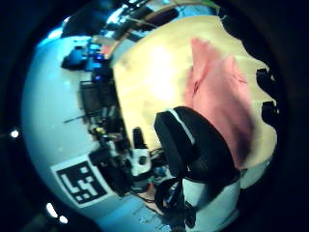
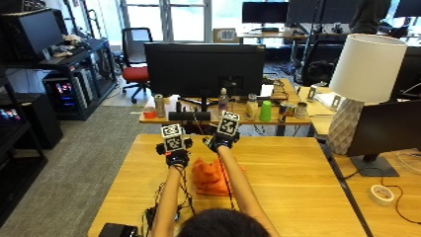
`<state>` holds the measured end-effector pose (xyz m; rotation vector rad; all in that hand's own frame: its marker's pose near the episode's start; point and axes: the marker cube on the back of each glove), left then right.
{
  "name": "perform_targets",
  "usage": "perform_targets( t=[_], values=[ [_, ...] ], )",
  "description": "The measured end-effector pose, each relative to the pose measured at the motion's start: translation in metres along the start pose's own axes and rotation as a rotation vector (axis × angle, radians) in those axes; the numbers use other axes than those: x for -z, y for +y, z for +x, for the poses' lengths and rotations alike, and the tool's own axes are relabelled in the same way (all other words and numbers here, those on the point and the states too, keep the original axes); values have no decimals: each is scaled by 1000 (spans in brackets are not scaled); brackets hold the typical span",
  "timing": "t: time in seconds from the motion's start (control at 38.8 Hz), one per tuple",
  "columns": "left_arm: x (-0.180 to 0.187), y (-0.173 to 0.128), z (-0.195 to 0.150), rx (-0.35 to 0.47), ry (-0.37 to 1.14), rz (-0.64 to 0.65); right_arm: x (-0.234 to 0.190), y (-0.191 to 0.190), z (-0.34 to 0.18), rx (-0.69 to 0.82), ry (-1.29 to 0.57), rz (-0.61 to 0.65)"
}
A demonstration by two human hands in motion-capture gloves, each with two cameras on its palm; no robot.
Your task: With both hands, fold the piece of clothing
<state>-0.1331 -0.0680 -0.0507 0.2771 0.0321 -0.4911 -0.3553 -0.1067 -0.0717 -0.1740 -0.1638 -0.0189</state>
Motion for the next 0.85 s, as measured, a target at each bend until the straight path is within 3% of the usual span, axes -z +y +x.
perform_targets(
  t=[0.31,0.39,0.46,0.72,0.85],
  values=[
    [-5,-5,-16,-9,12,-33,-2,-16,-14,-30,-69,143],
    [-5,-6,-16,-10,18,-33,5,-45,-5,-60,-42,244],
    [-3,-3,-13,-4,26,-36,13,-72,4,28,-28,268],
    [-4,-1,0,-33,4,-58,88,-45,94,-20,23,322],
    [-3,-2,5,-50,-1,-63,99,-41,127,-83,22,335]
  ],
)
